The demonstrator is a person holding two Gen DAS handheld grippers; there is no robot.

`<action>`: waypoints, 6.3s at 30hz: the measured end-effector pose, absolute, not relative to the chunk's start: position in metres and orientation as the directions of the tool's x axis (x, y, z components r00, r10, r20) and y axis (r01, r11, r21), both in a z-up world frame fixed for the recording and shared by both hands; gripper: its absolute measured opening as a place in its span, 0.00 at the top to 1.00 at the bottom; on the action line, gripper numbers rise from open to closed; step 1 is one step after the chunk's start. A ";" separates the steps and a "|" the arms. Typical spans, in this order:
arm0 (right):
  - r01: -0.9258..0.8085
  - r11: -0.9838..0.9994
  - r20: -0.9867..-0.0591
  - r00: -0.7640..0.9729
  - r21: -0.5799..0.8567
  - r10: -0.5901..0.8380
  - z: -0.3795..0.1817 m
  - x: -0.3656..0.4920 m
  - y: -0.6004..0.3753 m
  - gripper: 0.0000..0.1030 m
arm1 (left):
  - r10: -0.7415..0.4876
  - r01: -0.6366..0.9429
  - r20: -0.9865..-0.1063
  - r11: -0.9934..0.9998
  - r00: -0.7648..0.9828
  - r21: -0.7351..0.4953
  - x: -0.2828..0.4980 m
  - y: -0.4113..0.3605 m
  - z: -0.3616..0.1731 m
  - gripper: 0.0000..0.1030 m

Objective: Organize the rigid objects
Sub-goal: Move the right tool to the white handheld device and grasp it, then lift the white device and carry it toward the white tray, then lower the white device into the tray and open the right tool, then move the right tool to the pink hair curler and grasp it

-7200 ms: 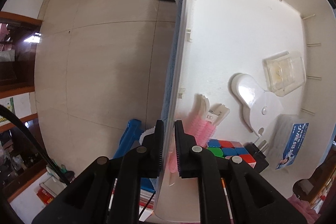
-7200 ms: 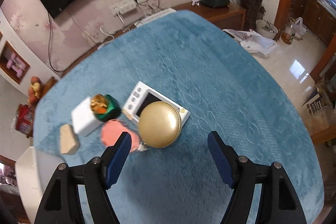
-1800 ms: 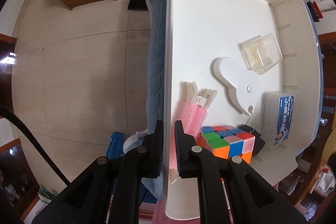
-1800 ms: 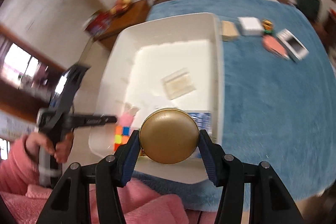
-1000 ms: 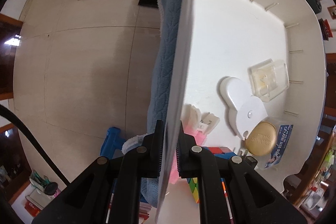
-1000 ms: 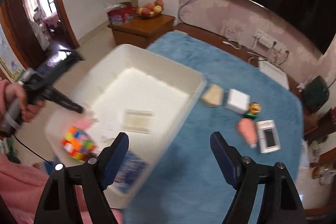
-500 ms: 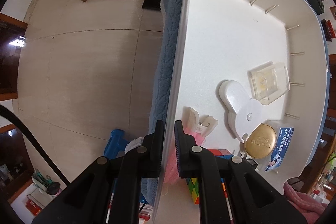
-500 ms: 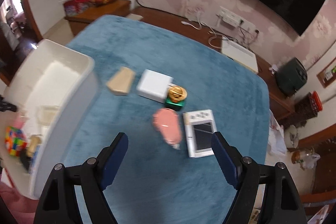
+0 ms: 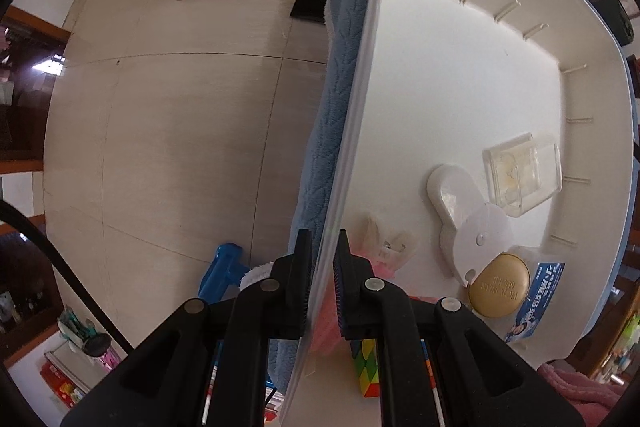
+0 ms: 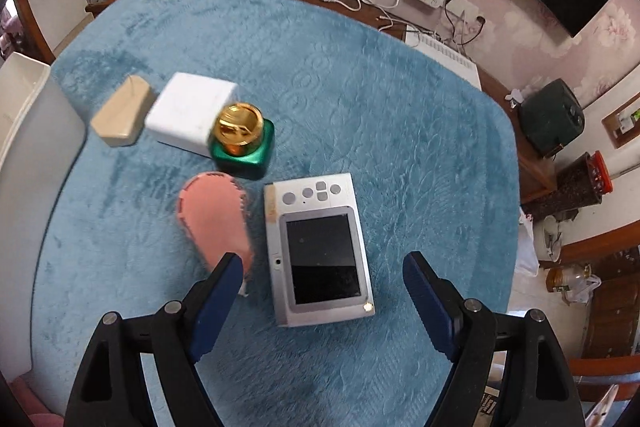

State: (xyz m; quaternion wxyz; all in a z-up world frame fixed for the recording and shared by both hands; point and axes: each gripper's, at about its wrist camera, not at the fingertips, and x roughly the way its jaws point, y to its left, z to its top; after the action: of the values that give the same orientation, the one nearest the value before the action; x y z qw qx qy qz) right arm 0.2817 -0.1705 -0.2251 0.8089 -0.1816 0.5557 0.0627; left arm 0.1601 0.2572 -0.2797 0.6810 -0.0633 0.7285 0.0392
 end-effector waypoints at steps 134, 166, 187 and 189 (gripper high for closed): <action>-0.051 0.921 -0.782 0.511 0.387 0.357 -0.135 0.125 -0.044 0.25 | -0.098 -0.048 -0.989 0.994 -0.111 -0.093 0.136 0.268 -0.293 0.92; 0.117 0.991 -0.836 0.548 0.058 -0.016 -0.254 0.258 -0.147 0.21 | -0.014 -0.090 -0.996 0.996 -0.089 -0.006 0.154 0.253 -0.284 0.92; -0.024 0.999 -0.844 0.535 0.026 0.035 -0.265 0.252 -0.147 0.40 | 0.063 -0.118 -0.996 0.991 -0.060 0.070 0.146 0.242 -0.276 0.90; -0.040 0.999 -0.854 0.518 0.026 0.043 -0.264 0.245 -0.148 0.40 | 0.068 -0.110 -0.996 0.991 -0.064 0.075 0.147 0.239 -0.276 0.90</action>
State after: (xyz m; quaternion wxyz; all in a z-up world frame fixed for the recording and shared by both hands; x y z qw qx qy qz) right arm 0.2448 -0.1479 -0.2637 0.8712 0.0015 0.4904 0.0237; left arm 0.1467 0.2392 -0.2759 0.6841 -0.0144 0.7263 0.0651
